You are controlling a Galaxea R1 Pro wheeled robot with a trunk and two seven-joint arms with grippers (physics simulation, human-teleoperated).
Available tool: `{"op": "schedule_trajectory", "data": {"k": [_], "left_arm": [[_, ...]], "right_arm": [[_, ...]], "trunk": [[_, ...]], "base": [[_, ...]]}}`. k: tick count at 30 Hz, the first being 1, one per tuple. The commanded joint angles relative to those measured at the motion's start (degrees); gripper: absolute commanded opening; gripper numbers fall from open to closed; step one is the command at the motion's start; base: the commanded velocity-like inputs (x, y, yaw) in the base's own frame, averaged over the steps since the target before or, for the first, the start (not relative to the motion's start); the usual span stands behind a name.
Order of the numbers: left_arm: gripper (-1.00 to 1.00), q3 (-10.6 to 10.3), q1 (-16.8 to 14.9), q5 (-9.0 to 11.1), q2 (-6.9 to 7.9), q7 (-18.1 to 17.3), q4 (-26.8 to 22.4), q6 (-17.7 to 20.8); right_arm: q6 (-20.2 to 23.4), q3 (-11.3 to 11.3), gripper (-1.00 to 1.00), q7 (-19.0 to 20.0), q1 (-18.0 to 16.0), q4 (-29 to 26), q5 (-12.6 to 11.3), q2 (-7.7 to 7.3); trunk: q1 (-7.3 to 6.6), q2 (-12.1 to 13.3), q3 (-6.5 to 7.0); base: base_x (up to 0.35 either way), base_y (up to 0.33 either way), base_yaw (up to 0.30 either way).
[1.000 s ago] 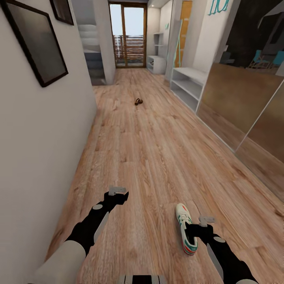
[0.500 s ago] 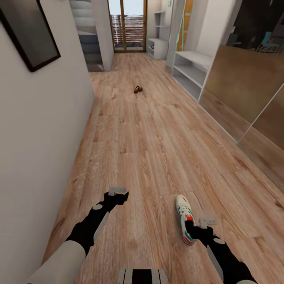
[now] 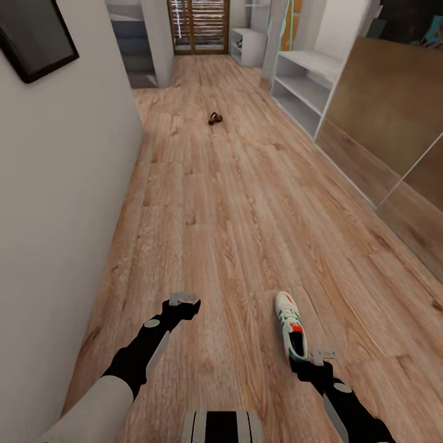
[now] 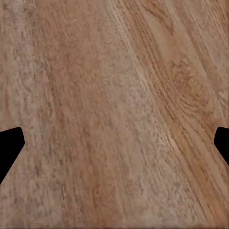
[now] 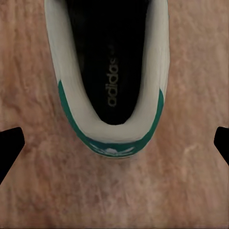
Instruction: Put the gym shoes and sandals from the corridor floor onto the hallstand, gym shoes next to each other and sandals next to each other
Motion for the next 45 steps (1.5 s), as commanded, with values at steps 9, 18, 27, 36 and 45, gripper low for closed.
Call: {"op": "schedule_trajectory", "data": {"k": [9,18,27,36,45], "left_arm": [[1.0,-0.01,0.01,0.31,0.01,-0.12,-0.08,0.15],[1.0,-0.01,0.07,0.15,0.0,-0.11,-0.16,-0.15],[1.0,-0.03,0.08,-0.01,0.01,-0.12,-0.2,-0.22],[1.0,-0.05,0.08,-0.05,-0.05,-0.09,-0.26,-0.29],[1.0,-0.01,0.08,-0.04,0.0,-0.11,-0.27,-0.31]], "right_arm": [[-5.5,-0.24,1.0,0.49,-0.01,2.38,0.07,0.0],[-6.68,-0.3,1.0,0.5,-0.01,2.78,0.1,-0.05],[-6.87,-0.3,1.0,0.5,-0.01,2.77,0.11,-0.05],[-6.95,-0.31,1.0,0.5,-0.01,2.75,0.08,-0.13],[-6.96,-0.31,1.0,0.5,-0.01,2.75,0.06,-0.14]], "trunk": [[0.11,-0.08,-1.74],[0.11,-0.08,-1.84],[0.11,-0.08,-1.85],[0.11,-0.08,-1.85],[0.11,-0.08,-1.85]], "base": [[0.0,0.0,0.0],[0.0,0.0,0.0],[0.0,0.0,0.0],[0.075,0.0,0.0],[0.022,0.0,0.0]]}}
